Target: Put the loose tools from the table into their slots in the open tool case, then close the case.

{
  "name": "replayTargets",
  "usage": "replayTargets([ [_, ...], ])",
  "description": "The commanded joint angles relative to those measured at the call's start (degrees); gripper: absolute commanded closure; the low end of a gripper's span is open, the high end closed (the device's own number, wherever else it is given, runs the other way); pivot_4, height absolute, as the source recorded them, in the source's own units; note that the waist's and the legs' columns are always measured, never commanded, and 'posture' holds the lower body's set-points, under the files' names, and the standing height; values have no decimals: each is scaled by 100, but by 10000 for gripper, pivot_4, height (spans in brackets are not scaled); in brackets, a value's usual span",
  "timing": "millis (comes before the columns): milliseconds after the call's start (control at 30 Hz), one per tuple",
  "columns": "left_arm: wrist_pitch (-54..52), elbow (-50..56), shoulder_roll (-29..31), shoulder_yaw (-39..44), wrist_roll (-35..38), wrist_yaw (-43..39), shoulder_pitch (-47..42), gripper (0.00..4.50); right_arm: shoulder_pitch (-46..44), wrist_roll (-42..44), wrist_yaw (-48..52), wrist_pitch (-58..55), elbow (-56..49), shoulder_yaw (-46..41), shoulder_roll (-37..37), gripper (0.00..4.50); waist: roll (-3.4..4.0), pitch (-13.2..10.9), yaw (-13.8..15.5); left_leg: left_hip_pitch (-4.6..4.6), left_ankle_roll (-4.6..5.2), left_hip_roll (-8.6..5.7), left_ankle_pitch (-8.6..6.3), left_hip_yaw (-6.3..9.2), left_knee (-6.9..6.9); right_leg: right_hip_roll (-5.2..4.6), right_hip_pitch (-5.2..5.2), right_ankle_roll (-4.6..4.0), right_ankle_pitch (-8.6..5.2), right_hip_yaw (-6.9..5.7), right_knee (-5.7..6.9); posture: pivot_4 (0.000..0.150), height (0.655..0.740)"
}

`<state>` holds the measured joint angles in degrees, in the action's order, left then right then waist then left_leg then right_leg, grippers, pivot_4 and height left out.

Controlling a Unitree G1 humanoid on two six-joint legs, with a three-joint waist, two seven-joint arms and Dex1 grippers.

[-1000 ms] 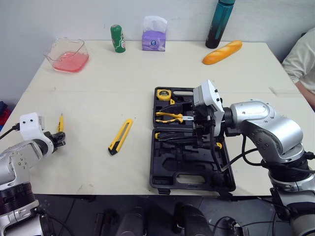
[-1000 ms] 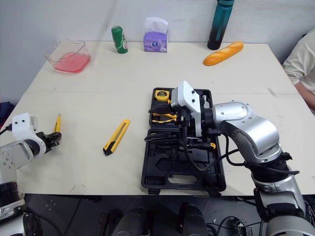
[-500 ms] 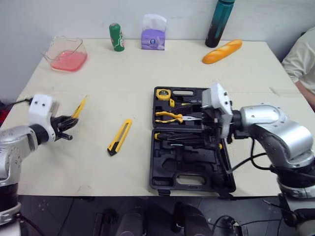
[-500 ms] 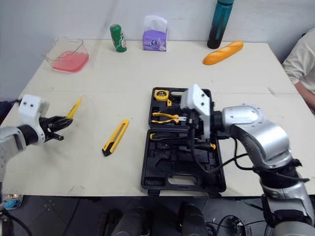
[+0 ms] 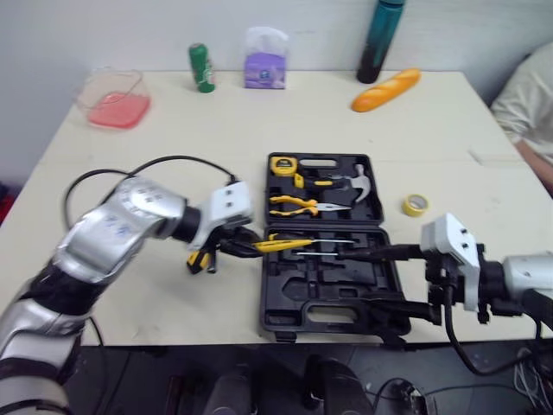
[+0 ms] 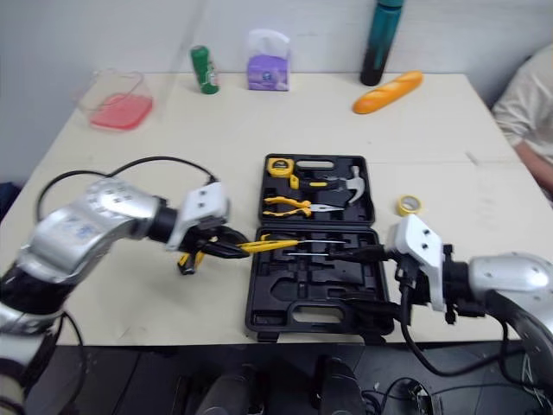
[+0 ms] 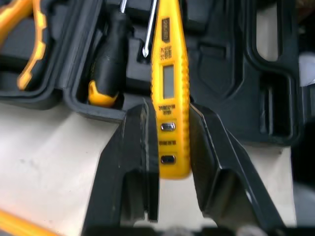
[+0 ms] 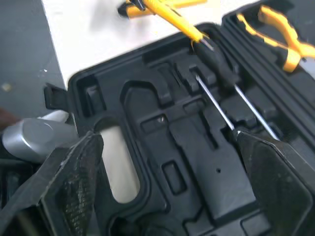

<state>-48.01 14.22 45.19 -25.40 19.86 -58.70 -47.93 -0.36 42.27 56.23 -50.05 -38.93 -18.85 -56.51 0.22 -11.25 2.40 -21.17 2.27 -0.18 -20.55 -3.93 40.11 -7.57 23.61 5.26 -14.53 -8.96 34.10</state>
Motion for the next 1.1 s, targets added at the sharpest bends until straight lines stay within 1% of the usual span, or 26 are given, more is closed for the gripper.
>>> replayTargets([
  [33,293,-150,-232,-405,-410,-177,-211,39924,269,134,-166,-27,-339,-368,-23,0,-1,-1,45,-2,3,-2,1,0,0,-1,-1,5,5,2,-6,1500,7314],
  [167,499,-449,-598,-906,-943,-223,-399,39924,596,89,-373,6,-476,-471,40,0,-2,-1,62,-4,12,-5,-1,-2,1,-5,-2,12,9,2,-14,1500,7314],
  [400,535,-673,-1005,-1004,-1294,-347,-528,39924,849,97,-574,91,-508,-509,106,0,-3,-1,68,-3,13,-5,1,2,5,-5,-5,11,9,2,-10,1500,7314],
  [733,535,-592,-1155,-980,-1483,-542,-458,39924,919,45,-690,254,-402,-406,108,0,-3,-1,68,-2,15,-5,2,4,8,-7,-7,11,9,2,-8,1500,7314],
  [1000,577,-669,-1293,-960,-1642,-492,-359,39924,1005,73,-667,331,-365,-505,80,0,-3,-1,70,-2,16,-6,2,9,11,-8,-11,12,9,2,-8,1500,7314],
  [1067,474,-646,-1366,-865,-1584,-450,-330,29359,988,103,-676,330,-350,-534,71,0,-3,-1,68,-1,16,-5,2,9,11,-8,-11,12,9,2,-7,1500,7314],
  [1100,472,-641,-1392,-825,-1587,-406,-317,25131,990,110,-678,331,-353,-542,71,0,-3,-1,69,-1,16,-5,2,9,11,-8,-11,11,9,2,-6,1500,7314],
])
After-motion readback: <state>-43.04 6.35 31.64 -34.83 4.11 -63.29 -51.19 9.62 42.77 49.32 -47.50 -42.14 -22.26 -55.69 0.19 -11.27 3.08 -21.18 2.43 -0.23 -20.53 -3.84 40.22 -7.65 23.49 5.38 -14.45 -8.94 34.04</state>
